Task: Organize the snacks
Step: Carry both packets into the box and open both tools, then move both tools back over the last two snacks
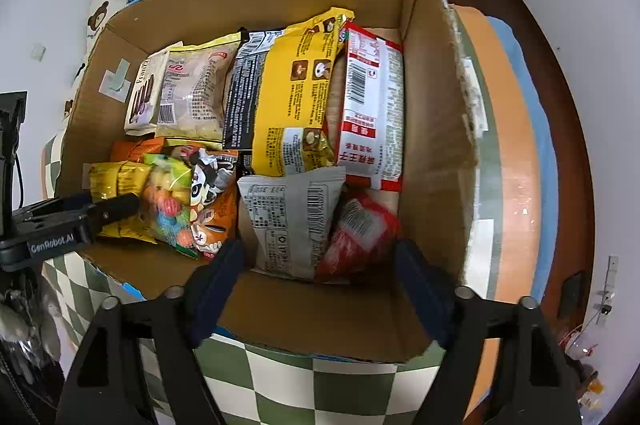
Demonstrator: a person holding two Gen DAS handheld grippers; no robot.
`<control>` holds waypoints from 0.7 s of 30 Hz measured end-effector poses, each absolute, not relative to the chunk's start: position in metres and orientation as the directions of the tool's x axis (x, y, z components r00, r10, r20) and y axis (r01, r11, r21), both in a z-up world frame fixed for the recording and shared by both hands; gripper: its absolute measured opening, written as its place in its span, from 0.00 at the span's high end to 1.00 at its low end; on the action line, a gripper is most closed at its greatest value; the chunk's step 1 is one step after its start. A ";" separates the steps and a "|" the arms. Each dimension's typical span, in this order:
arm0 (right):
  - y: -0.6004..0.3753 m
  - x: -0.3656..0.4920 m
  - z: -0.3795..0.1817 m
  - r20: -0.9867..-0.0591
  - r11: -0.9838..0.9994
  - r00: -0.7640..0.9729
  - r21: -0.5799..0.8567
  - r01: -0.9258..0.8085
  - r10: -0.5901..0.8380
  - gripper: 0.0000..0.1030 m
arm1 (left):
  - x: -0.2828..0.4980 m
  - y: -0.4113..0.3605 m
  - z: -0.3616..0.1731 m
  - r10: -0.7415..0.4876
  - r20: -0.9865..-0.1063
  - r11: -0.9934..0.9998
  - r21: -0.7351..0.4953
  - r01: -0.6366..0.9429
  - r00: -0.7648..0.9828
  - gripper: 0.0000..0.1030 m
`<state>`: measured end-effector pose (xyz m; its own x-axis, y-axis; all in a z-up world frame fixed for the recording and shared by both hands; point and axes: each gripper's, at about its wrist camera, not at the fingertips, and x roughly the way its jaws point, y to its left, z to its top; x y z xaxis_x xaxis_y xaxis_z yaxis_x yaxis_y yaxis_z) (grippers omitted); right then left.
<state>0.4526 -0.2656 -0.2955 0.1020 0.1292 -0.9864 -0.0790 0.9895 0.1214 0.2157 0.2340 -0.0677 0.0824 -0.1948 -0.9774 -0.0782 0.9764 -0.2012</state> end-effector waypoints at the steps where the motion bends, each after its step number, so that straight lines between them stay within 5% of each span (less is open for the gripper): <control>1: -0.264 0.453 -0.296 -0.987 0.990 0.101 0.120 -0.079 0.128 0.16 | 0.215 0.233 -0.067 -0.188 -0.978 0.978 -0.195 -0.077 0.088 0.20; 21: -0.257 0.438 -0.250 -0.957 0.995 0.273 0.086 -0.049 0.096 0.07 | 0.188 0.217 0.006 -0.051 -0.940 0.990 -0.091 -0.104 0.337 0.19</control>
<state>0.4378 -0.2568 -0.2501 0.2726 0.0959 -0.9573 -0.0487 0.9951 0.0859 0.1880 0.2167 0.0063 0.3367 -0.0509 -0.9402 -0.1041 0.9904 -0.0909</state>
